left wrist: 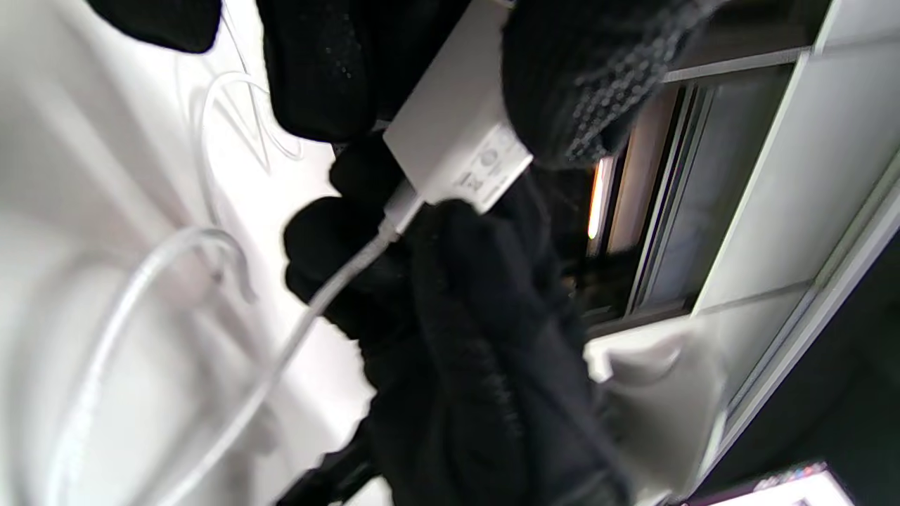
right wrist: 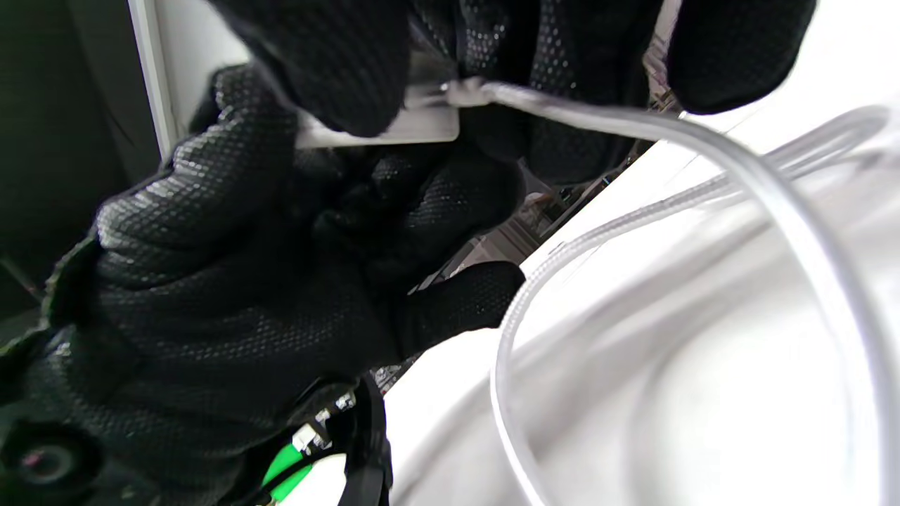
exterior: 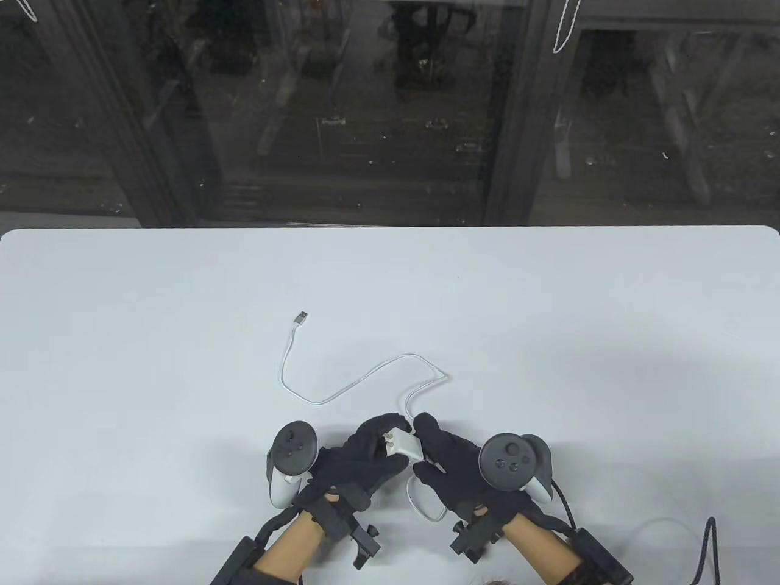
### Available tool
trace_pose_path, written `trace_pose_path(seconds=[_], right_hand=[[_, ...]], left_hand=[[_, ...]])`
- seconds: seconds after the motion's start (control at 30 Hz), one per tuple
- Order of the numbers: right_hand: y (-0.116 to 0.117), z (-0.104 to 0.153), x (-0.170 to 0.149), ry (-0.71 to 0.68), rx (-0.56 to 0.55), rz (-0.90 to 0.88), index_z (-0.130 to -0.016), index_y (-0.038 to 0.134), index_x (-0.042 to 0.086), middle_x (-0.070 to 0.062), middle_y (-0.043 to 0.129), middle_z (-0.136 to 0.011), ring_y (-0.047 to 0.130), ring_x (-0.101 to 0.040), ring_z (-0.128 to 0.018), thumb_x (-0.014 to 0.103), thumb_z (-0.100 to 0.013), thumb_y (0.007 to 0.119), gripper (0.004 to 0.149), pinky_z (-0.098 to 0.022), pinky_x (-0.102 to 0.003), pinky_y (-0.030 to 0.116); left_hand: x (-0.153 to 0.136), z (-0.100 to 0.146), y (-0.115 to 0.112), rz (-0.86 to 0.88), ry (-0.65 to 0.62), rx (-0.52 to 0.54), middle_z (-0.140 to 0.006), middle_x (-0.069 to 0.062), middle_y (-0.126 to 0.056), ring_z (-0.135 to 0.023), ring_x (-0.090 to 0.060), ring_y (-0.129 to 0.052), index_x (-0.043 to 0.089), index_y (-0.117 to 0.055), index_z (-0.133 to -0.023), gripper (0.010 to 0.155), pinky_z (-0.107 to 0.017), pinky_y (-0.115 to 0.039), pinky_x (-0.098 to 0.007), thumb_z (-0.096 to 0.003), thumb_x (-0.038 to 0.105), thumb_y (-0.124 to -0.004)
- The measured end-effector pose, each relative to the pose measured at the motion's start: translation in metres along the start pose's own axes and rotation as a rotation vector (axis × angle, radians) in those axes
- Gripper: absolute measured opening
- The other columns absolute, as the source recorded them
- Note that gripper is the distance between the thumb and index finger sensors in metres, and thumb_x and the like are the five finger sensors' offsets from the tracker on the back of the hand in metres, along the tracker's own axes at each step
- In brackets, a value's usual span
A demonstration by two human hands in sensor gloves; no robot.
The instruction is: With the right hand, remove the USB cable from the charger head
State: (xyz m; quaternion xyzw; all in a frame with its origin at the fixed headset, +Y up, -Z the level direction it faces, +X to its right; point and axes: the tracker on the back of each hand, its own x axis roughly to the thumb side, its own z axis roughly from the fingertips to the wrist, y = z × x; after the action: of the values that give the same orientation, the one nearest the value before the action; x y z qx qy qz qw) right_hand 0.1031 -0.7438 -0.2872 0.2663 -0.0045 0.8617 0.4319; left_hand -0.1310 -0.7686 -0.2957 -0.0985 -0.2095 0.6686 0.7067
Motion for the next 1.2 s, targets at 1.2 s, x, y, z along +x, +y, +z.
trace_pose_path(seconds=[1.2], right_hand=[[-0.019,0.007,-0.014,0.064,-0.146,0.310,-0.080,0.082,0.009,-0.007,0.099,-0.056,0.103,-0.026,-0.037,0.031,-0.044,0.076,0.043,-0.048,-0.055,0.078]], left_hand=[[0.005,0.013,0.085,-1.313,0.663,0.087,-0.108,-0.024,-0.054,-0.086,-0.049,-0.057,0.009,-0.052,-0.111,0.069,-0.066,-0.035,-0.077,-0.0501,0.027,-0.080]])
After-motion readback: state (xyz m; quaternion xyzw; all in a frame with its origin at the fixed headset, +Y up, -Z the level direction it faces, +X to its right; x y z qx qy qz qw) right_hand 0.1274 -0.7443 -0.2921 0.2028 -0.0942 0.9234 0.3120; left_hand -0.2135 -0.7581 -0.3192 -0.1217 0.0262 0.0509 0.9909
